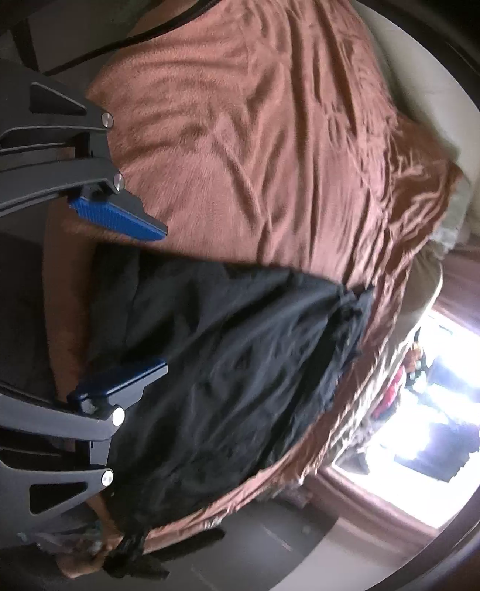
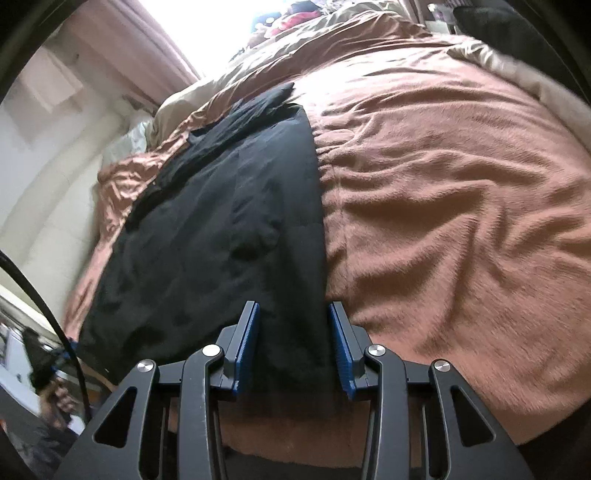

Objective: Fold large clothes

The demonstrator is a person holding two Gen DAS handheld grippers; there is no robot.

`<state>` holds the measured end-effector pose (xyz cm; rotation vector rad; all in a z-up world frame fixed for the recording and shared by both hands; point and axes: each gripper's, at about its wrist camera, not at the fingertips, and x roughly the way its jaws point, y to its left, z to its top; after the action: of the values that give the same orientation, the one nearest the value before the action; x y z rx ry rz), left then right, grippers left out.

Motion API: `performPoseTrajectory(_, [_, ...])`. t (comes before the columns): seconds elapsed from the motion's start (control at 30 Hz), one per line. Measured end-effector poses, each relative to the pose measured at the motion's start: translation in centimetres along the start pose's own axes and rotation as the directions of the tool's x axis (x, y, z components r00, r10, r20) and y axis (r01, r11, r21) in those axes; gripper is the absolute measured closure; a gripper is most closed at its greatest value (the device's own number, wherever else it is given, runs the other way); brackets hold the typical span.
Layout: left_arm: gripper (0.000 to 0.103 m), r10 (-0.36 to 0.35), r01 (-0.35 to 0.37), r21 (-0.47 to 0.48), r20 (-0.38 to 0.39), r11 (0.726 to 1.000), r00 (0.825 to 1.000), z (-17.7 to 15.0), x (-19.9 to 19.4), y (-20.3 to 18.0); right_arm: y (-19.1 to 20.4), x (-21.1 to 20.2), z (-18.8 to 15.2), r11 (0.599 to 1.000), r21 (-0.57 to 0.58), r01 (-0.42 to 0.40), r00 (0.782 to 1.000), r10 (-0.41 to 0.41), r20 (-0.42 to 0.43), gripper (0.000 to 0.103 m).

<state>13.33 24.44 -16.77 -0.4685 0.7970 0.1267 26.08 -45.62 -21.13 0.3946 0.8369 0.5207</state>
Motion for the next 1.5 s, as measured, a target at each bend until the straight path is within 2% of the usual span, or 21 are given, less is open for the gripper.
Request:
performPoseTrajectory(0.03, [0.046, -0.009, 0.008, -0.016, -0.008, 1.000, 1.000, 0.2, 0.4, 0.4, 0.0, 0.3, 0.1, 1.000, 0.002, 0.006, 1.000, -0.006, 0.003, 0.067])
performPoseTrajectory(0.17, [0.055, -0.021, 0.019, -0.066, -0.026, 0.998, 0.999, 0.6, 1.6, 1.3, 0.4, 1.1, 0.1, 1.000, -0.002, 0.008, 1.000, -0.008, 0.013, 0.067])
performPoseTrajectory(0.23, [0.055, -0.048, 0.046, -0.081, -0.030, 0.996, 0.998, 0.7, 1.9, 1.4, 0.4, 1.2, 0.0, 1.000, 0.008, 0.001, 1.000, -0.002, 0.019, 0.067])
performPoseTrajectory(0.27, [0.060, -0.067, 0.063, -0.093, -0.033, 0.994, 0.997, 0.7, 2.0, 1.4, 0.3, 1.1, 0.0, 1.000, 0.015, -0.001, 1.000, 0.001, 0.022, 0.068])
performPoseTrajectory(0.4, [0.074, -0.119, 0.111, -0.135, -0.053, 0.985, 0.992, 0.1, 1.9, 1.6, -0.3, 0.7, -0.6, 0.997, 0.074, -0.019, 1.000, 0.018, 0.016, 0.078])
performPoseTrajectory(0.47, [0.082, -0.146, 0.135, -0.169, -0.056, 0.976, 0.988, -0.4, 1.8, 2.1, -0.7, 0.5, -0.9, 0.993, 0.113, -0.041, 0.999, 0.040, 0.014, 0.089])
performPoseTrajectory(0.53, [0.084, -0.143, 0.133, -0.161, -0.051, 0.978, 0.988, -0.5, 1.6, 2.0, -0.7, 0.4, -1.2, 0.992, 0.122, -0.041, 0.999, 0.038, 0.022, 0.098])
performPoseTrajectory(0.6, [0.089, -0.117, 0.110, -0.127, -0.049, 0.986, 0.992, -0.3, 1.3, 1.2, -0.1, -0.2, -1.1, 0.994, 0.107, -0.020, 0.999, 0.016, 0.040, 0.102])
performPoseTrajectory(0.7, [0.090, -0.083, 0.081, -0.078, -0.028, 0.994, 0.996, 0.3, 0.2, -0.2, 1.1, -1.7, -0.8, 0.997, 0.081, -0.014, 0.996, 0.007, 0.086, 0.103])
performPoseTrajectory(1.07, [0.094, -0.123, 0.127, -0.046, 0.070, 0.991, 0.990, 2.3, -5.1, -2.0, 3.0, -8.0, -1.2, 0.996, 0.030, -0.085, 0.978, 0.078, 0.192, 0.103])
performPoseTrajectory(1.5, [0.094, -0.195, 0.193, 0.030, 0.195, 0.981, 0.961, 1.6, -15.2, -4.5, 3.2, -16.7, -5.3, 0.986, -0.017, -0.167, 0.944, 0.165, 0.285, 0.103])
